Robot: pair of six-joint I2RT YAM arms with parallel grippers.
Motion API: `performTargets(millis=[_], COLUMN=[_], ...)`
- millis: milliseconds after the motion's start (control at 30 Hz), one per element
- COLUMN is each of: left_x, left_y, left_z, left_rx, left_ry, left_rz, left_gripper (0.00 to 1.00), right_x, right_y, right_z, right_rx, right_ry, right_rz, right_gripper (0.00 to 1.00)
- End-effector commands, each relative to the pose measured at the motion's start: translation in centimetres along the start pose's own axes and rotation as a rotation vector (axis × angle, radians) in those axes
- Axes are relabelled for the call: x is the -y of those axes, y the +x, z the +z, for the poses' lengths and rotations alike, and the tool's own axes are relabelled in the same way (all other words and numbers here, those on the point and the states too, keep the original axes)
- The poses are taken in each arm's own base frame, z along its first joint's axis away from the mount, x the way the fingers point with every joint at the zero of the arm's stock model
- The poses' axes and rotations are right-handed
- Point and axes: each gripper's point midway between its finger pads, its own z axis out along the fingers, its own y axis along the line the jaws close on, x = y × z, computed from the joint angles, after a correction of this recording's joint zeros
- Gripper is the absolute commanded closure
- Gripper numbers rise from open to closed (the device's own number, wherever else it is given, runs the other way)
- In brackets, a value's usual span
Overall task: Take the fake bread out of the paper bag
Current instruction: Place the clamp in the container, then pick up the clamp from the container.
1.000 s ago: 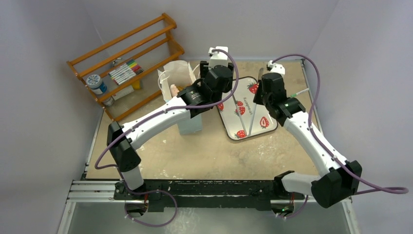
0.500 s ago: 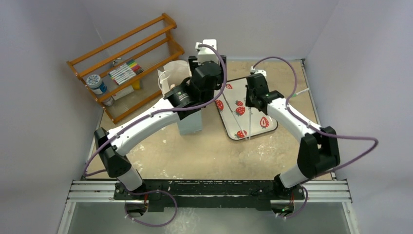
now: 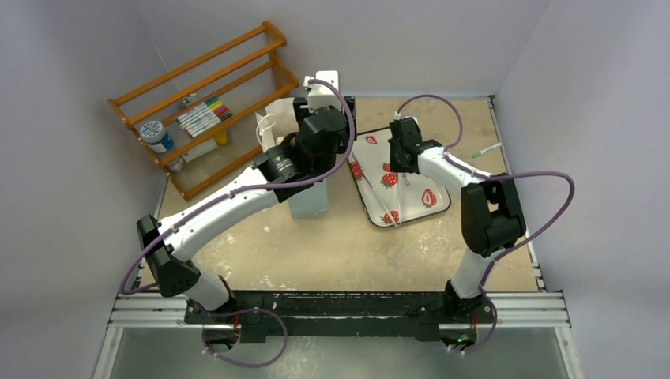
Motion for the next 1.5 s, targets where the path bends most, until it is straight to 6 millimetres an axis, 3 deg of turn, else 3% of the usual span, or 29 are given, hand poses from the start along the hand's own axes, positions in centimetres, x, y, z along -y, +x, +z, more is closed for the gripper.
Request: performTargets(millis=[0,200,400,500,700,900,1033,1200,1467], left_x=[-0.6,-1.4,-2.3,-2.5,-3.3,-5.4,-6.8,-8.2,-11.4], left_y=[-1.6,-1.7,-2.8,-3.1,-3.3,-2.9,-2.2,-1.3,-0.2], left_z=[-1.1,-1.6,-2.3,-2.4,-1.9,-1.6,-1.4,-1.5,-2.4], left_rx=[0.032,0.034,0.055,0.065,0.057,0.018,-0.011,-0.046,-0.086], left_ry=[0.005,-0.005,-0.014,-0.012,0.007,-0.019,-0.044,-0.074,-0.179], left_rz=[-0.048,-0.049,-0.052,-0.039,-0.064,-0.089,-0.092,-0.084,-0.069], left_gripper=[0.32,0.32,0.31,0.26,0.25,0.22,0.21,0.21,0.22], right_x=[-0.5,-0.1,0.7,0.6,-0.8,-2.1,-1.2,-0.6,-3.1], right_y=[-4.2,-5.4,-10.5,-12.7,-15.5,-13.2,-11.6,-6.9,0.3], right_z=[-0.3,-0.9,-6.0,-8.2,-9.6,-9.4,-9.5,-8.2,-7.4], right_rx=[0.099,0.119,0.325,0.450,0.523,0.472,0.464,0.360,0.220], right_ry=[-0.019,0.001,-0.001,-0.048,-0.140,-0.229,-0.170,-0.101,-0.046], right_rz=[0.021,0.034,0.107,0.166,0.175,0.200,0.177,0.183,0.133], right_gripper=[0.71,0.50,0.46,0.02,0.00,0.00,0.00,0.00,0.00])
